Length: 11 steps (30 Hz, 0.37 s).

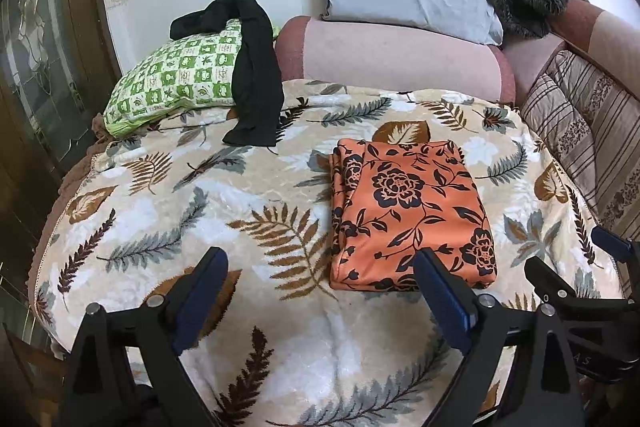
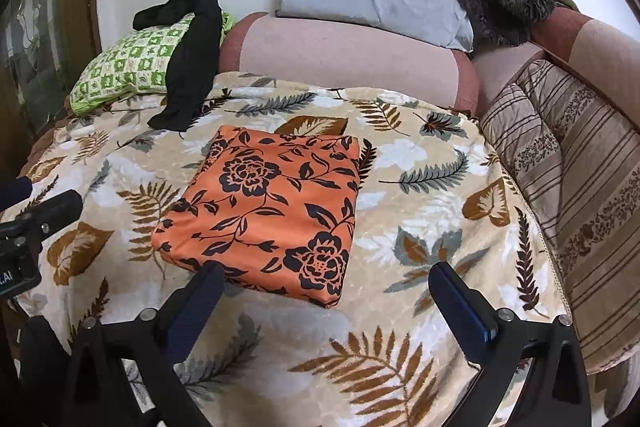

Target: Fold small clothes

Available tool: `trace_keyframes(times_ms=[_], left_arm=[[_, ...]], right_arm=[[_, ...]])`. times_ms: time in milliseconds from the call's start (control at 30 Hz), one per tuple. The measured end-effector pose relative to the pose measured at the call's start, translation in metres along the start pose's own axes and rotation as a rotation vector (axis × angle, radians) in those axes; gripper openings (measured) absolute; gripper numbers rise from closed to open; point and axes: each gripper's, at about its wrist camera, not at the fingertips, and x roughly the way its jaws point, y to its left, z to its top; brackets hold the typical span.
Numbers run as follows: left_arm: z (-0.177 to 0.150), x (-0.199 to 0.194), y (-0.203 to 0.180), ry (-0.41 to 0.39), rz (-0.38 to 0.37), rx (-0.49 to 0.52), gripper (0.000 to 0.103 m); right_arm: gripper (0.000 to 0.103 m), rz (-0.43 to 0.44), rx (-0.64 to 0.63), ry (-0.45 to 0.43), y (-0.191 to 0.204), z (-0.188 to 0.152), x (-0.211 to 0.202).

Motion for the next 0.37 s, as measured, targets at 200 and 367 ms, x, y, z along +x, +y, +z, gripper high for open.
trace_keyframes(times_ms=[200,367], left_arm=[[0.0039,0.0051,0.0009,0.0,-0.025,-0.008,0.099],[0.0071,0.0095,-0.0014,-0.008,-0.036,-0.006,0.101]], right_arm=[[0.103,0.002,-0.01,-0.004,0.0042,0.0035,0.0029],[0.103,0.0,-0.015,-0.003,0.0061,0.0063,0.0079]])
